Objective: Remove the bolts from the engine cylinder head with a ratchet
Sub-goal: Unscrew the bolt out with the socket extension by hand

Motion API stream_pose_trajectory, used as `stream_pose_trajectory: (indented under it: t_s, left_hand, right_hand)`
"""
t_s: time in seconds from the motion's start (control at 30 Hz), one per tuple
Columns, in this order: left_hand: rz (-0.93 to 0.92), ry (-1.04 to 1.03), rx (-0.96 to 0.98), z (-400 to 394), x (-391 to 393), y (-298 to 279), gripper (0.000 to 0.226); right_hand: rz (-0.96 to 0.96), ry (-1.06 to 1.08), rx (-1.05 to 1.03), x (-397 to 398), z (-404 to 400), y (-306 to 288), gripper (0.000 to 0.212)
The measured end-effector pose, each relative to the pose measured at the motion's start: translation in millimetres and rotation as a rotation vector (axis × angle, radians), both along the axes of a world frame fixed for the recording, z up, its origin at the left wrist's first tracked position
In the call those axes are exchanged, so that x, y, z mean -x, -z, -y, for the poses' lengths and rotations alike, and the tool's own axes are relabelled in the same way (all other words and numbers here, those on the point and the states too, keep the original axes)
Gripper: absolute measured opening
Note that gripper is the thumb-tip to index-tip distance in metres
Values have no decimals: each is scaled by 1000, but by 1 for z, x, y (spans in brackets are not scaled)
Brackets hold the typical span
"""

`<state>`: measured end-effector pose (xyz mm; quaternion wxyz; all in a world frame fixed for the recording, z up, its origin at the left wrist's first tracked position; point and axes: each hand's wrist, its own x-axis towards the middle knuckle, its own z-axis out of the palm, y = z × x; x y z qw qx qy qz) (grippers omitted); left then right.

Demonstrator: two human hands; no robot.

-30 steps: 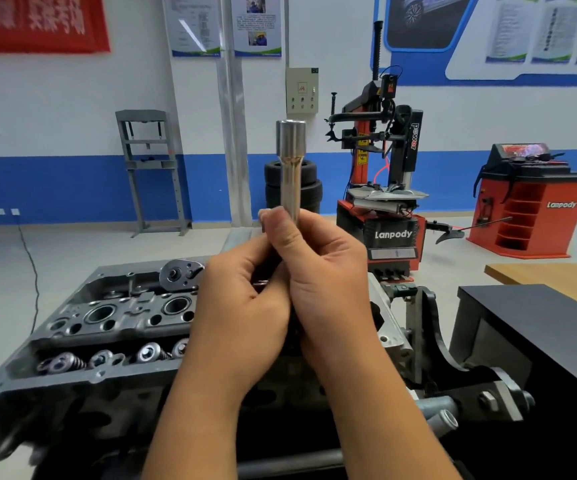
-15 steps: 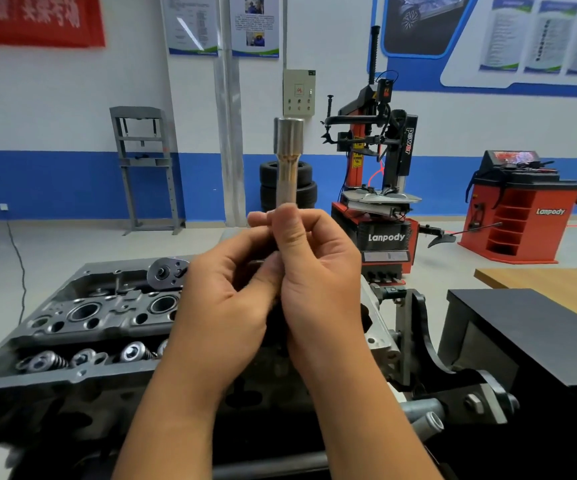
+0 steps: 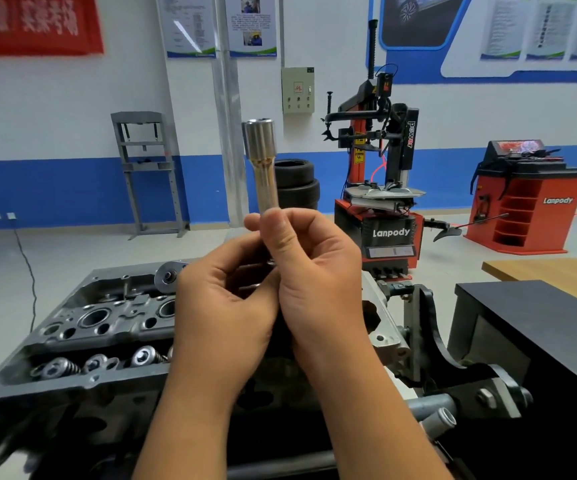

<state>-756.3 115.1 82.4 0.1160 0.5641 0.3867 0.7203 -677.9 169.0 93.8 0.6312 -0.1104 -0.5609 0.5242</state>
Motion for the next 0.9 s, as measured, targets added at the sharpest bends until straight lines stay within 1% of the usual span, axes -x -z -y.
stream_pose_trajectory:
  t_s: [0.1, 0.17, 0.23, 0.33, 0.4, 0.47, 0.57, 0.63, 0.67, 0.77, 0.9]
  left_hand:
    - [-32, 138, 34, 2, 0, -2, 30]
    - [-34, 146, 39, 3, -1, -4, 33]
    - [-16, 65, 18, 2, -2, -4, 31]
    - [76, -27, -14, -3, -3, -1, 24]
    - [104, -79, -27, -4, -4, 0, 33]
    - [82, -69, -25, -3, -3, 0, 33]
    - [-15, 40, 29, -1, -1, -1, 26]
    - [-14, 86, 76, -2, -1, -2, 25]
    - [0, 79, 86, -2, -2, -3, 25]
    - [30, -46, 53, -3, -5, -3, 28]
    - [84, -84, 17, -5, -5, -1, 24]
  right_hand:
    - [4, 29, 10, 1, -1, -1, 44]
    - [-14, 13, 34, 0, 0, -2, 52]
    - [-51, -27, 52, -2, 2, -2, 50]
    - [-90, -85, 72, -3, 4, -2, 40]
    - [-59, -56, 67, -2, 4, -1, 38]
    - [-46, -9, 56, -2, 2, -1, 38]
    - [-7, 58, 28, -3, 0, -1, 43]
    - [14, 56, 40, -2, 1, -2, 46]
    - [18, 45, 46, -1, 1, -2, 46]
    - [-15, -15, 68, -1, 4, -4, 42]
    - [-43, -17, 83, -3, 4, -3, 49]
